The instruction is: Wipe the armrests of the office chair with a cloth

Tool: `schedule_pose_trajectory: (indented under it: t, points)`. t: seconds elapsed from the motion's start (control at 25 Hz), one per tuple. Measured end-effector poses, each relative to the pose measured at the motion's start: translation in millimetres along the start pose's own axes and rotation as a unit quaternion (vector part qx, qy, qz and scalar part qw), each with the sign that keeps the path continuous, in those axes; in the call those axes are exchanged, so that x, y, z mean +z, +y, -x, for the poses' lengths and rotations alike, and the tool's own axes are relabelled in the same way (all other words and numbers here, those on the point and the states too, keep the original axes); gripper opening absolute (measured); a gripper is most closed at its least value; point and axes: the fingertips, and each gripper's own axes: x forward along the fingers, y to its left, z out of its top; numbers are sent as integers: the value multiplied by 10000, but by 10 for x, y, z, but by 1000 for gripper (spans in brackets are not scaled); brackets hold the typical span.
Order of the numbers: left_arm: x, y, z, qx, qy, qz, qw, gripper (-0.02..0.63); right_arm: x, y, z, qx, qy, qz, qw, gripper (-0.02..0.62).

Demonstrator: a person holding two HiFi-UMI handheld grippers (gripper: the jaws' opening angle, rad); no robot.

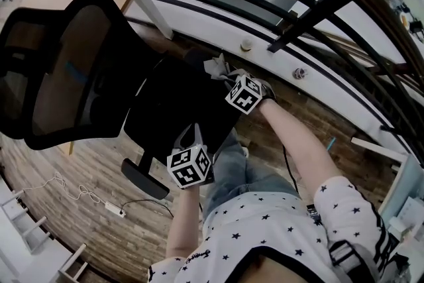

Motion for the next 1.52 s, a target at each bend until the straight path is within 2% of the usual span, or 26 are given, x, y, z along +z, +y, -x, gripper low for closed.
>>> schedule_pose_trajectory:
  t: [0.76,1.08,1.36,1.52]
  points:
    - [-134,-188,143,-76,-81,-47,9999,6,-518,164,290,-54,187,-122,9997,35]
    - [-189,-231,196,-112,-103,-56,9999,6,-692,197,351,-276,275,-46,9992,36]
    - [-145,-277,273,-169,-229,-99,9995,6,-675,267,548,-326,58,-348,9988,35]
    - [-110,-310,375,-203,-339,-158,9991,6,-642,325,813,-459,-228,-535,9972,36]
